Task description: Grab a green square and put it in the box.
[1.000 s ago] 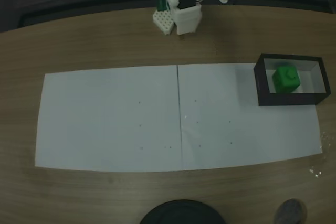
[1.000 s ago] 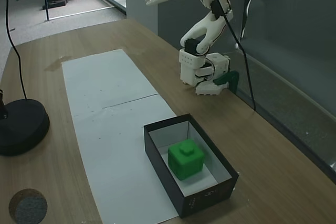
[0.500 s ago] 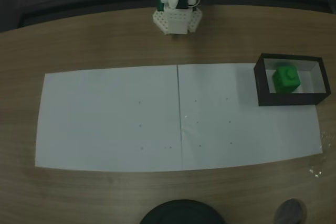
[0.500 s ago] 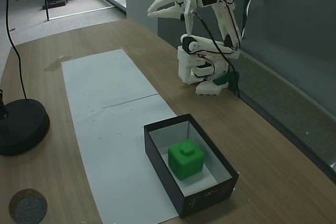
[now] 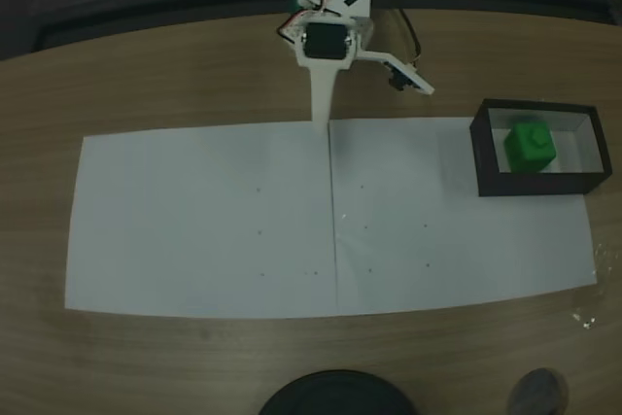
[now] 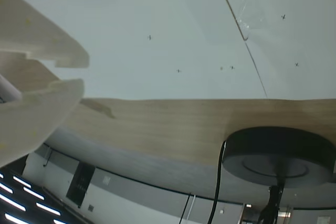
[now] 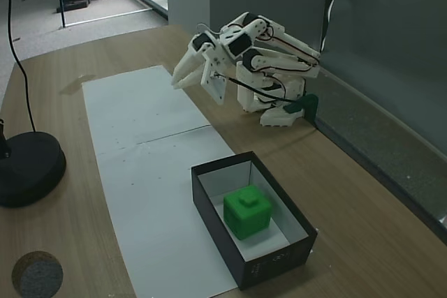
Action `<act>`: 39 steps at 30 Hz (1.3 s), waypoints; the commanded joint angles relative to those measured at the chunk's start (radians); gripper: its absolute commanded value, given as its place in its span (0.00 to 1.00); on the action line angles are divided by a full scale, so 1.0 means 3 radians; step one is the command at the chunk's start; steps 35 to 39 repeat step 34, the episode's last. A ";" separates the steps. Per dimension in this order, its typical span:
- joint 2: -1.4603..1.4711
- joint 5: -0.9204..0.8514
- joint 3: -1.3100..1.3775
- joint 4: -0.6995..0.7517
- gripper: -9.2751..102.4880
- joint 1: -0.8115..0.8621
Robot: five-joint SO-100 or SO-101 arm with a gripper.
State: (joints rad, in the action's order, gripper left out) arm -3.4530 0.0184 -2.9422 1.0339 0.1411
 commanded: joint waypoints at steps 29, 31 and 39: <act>-0.0072 0.0297 -0.0194 0.0854 0.08 -0.0583; -0.0072 0.0291 -0.0194 0.0854 0.08 -0.0583; -0.0072 0.0286 -0.0194 0.0854 0.08 -0.0588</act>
